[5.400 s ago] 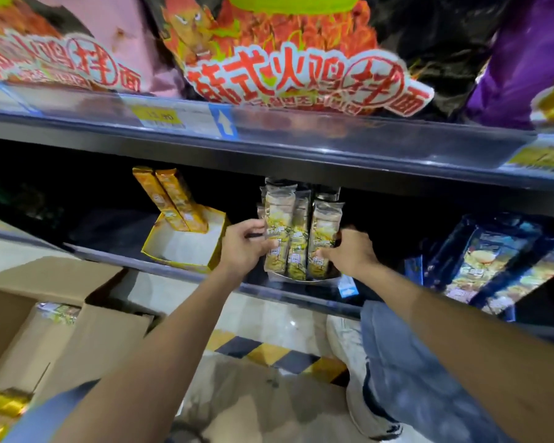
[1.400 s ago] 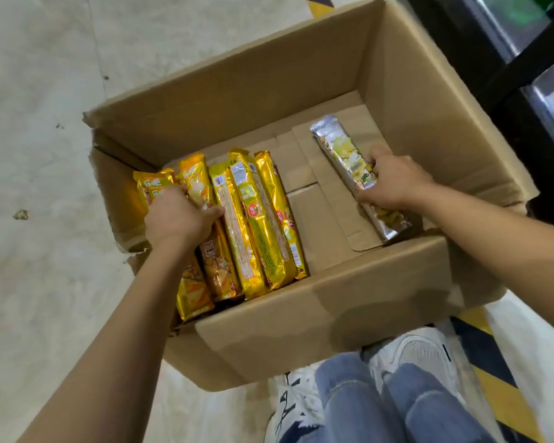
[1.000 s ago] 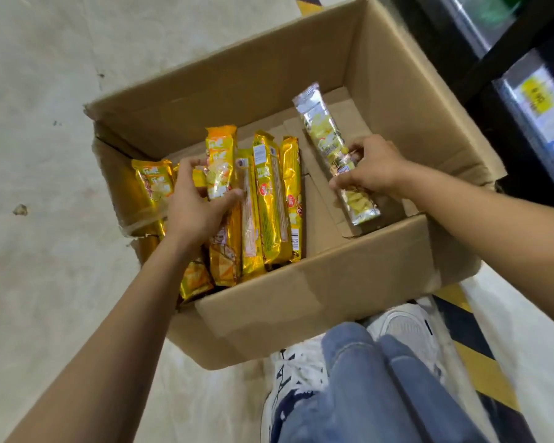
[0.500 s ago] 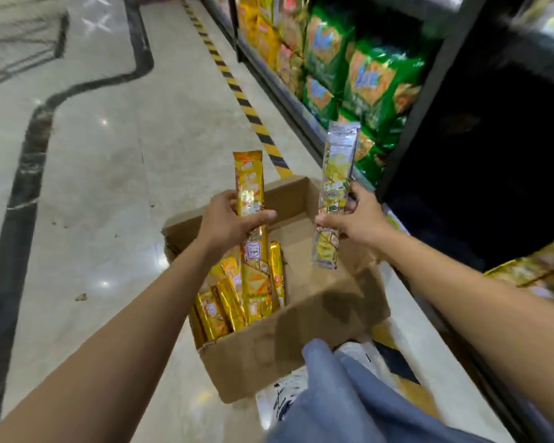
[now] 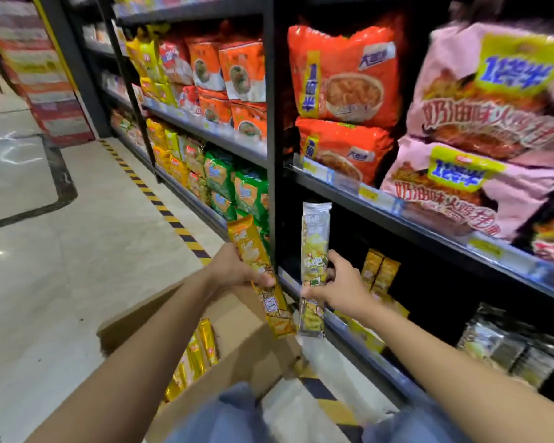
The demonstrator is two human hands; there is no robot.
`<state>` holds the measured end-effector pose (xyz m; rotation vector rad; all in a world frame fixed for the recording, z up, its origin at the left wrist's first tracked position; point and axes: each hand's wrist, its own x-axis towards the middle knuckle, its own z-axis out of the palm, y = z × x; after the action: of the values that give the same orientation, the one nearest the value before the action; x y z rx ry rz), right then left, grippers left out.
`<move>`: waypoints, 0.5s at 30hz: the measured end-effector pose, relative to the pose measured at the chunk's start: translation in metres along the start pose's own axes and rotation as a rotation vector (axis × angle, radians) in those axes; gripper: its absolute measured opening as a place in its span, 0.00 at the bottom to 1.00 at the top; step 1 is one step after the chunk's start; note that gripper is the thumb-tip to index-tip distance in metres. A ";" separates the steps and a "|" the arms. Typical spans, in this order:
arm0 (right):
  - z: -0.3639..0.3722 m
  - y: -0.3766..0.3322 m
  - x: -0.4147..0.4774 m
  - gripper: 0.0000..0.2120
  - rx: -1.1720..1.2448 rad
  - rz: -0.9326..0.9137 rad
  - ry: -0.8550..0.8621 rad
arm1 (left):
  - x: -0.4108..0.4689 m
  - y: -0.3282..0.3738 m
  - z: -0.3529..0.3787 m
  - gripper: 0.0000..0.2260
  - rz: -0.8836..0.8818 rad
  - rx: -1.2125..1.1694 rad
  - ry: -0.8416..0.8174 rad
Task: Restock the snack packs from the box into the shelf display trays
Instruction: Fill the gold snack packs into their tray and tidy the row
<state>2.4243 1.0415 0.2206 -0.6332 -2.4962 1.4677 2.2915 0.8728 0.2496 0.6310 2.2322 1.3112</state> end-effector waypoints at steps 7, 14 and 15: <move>-0.057 0.059 -0.056 0.35 -0.064 0.146 0.075 | -0.009 0.023 0.080 0.16 0.100 0.011 -0.035; -0.089 0.100 -0.062 0.26 -0.065 0.235 0.164 | 0.027 0.018 0.135 0.15 0.146 -0.049 -0.056; -0.091 0.105 -0.061 0.25 -0.063 0.239 0.159 | 0.034 0.017 0.142 0.14 0.152 -0.051 -0.070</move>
<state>2.5394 1.1309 0.1789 -1.0475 -2.4189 1.3555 2.3531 0.9960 0.1974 0.8290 2.1230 1.3917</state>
